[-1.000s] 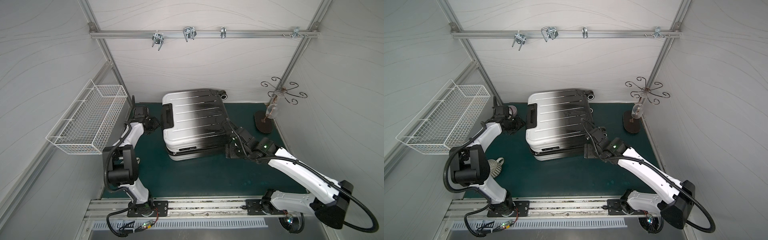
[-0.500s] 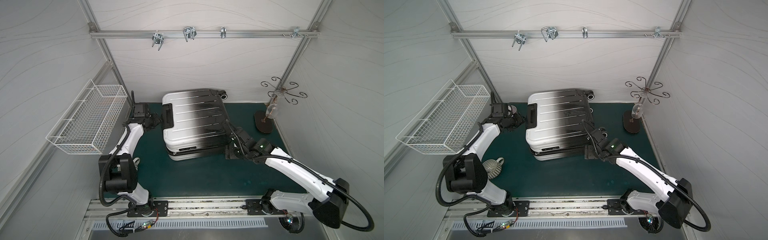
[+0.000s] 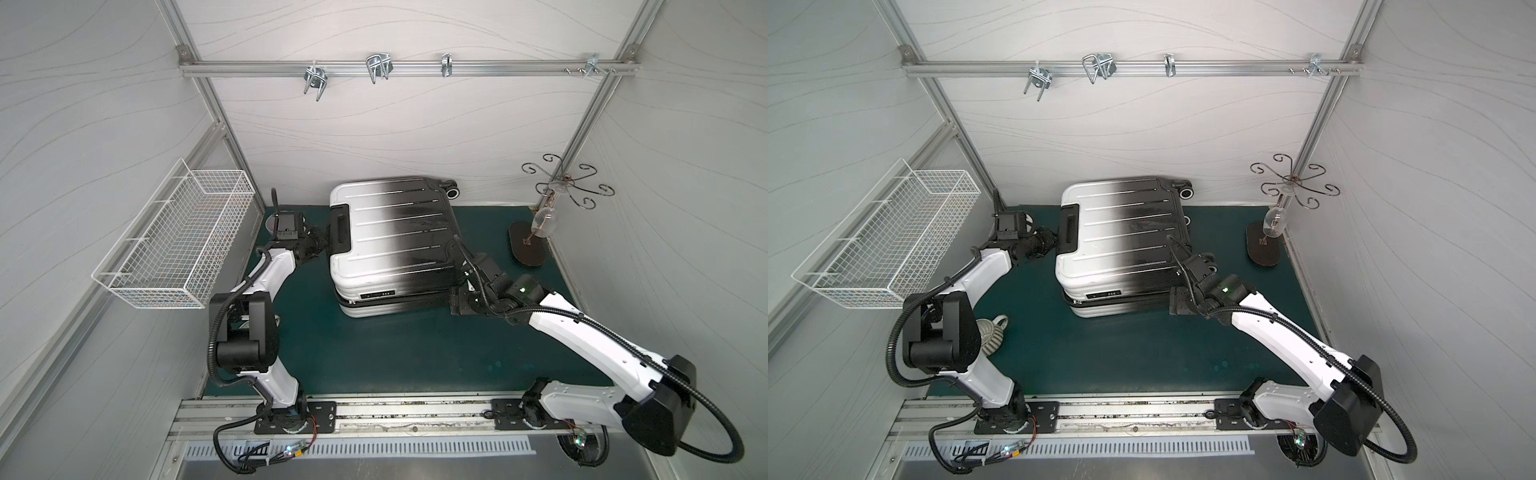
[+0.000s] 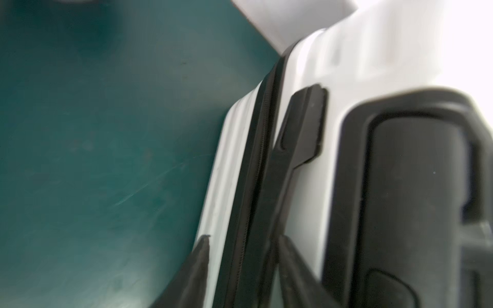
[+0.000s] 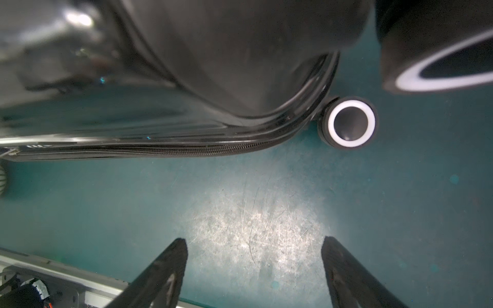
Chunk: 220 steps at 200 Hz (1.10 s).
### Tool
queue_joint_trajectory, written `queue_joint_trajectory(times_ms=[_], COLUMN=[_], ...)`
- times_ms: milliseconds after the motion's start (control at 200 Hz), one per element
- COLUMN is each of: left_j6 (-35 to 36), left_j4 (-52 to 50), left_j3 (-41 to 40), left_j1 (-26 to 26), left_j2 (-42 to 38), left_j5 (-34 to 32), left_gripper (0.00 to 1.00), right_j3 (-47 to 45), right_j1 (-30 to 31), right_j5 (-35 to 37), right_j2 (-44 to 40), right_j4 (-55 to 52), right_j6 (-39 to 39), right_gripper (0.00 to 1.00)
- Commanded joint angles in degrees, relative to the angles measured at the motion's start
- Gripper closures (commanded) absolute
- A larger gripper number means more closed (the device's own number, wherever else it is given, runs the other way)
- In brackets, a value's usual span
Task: Close the suitcase zippers
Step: Adjust the suitcase at the center of the board.
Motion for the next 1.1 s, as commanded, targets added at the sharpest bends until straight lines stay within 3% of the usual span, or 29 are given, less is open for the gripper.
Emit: queue_joint_trajectory(times_ms=[0, 145, 310, 465, 535, 615, 745, 850, 990, 1095], left_j6=[-2.57, -4.73, -5.56, -12.08, -17.31, -17.80, -15.23, -12.22, -9.71, -7.64], left_j4=[-2.16, 4.37, 0.77, -0.88, 1.16, -0.54, -2.64, -4.39, -6.66, -10.88], left_j3=[-6.77, -14.98, -23.69, -29.94, -32.30, -31.60, -30.44, -26.98, -21.18, -16.91], left_j1=[-5.82, -10.17, -15.35, -25.96, -30.56, -35.30, -35.05, -33.08, -32.79, -32.79], left_j2=[0.56, -3.06, -15.53, -26.43, -28.91, -29.65, -30.15, -29.85, -29.94, -31.39], left_j5=[1.47, 2.58, 1.41, -3.93, -6.35, -9.88, -15.01, -14.58, -12.86, -14.70], left_gripper=[0.80, 1.00, 1.00, 1.00, 1.00, 1.00, 1.00, 1.00, 1.00, 1.00], right_j3=[-1.41, -2.47, 1.64, 8.16, 11.97, 15.63, 6.21, 1.04, -2.00, -4.36], right_j1=[-3.47, -12.26, -17.93, -19.84, -20.03, -19.89, -19.41, -19.19, -16.17, -12.19], right_j5=[-0.93, -5.48, -7.51, -8.30, -9.82, -10.47, -9.83, -11.05, -16.93, -16.14], right_j2=[1.13, 4.41, 8.74, 14.21, 17.65, 20.27, 7.59, -4.21, -9.15, -10.68], right_j4=[2.71, 8.61, 11.77, 11.46, 10.06, 3.26, 0.39, -3.01, -6.58, -3.20], right_j6=[-2.19, -2.18, -3.90, -6.14, -8.00, -10.17, -13.01, -16.17, -21.00, -23.18], right_gripper=[0.18, 0.18, 0.18, 0.18, 0.18, 0.16, 0.13, 0.13, 0.17, 0.19])
